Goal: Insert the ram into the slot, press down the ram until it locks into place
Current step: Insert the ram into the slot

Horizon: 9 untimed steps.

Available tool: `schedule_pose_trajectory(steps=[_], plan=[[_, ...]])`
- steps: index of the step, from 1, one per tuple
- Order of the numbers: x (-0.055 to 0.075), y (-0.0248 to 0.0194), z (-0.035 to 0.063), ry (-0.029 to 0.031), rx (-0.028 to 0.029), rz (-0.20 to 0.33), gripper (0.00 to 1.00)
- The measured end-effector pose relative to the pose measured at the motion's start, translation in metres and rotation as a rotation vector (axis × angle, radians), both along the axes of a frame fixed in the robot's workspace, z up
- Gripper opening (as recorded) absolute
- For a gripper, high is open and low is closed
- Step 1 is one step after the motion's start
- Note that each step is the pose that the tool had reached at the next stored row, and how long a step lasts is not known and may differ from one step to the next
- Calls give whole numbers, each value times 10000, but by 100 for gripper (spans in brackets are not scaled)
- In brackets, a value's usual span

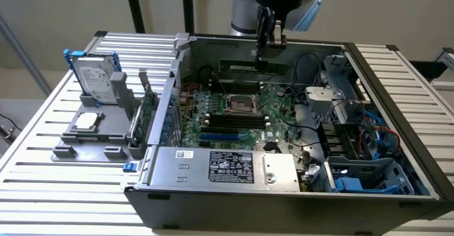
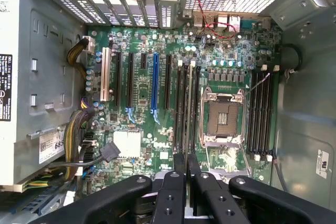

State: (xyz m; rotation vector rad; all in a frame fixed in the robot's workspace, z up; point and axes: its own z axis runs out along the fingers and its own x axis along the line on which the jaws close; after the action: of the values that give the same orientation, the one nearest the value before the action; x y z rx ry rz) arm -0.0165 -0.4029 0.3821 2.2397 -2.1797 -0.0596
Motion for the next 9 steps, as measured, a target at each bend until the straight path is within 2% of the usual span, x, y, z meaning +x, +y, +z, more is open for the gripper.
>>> schedule_pose_trajectory(steps=[5,9], plan=[[0,0,-74,-1,-92,0,13],[-8,0,-146,-1,-114,-1,13]])
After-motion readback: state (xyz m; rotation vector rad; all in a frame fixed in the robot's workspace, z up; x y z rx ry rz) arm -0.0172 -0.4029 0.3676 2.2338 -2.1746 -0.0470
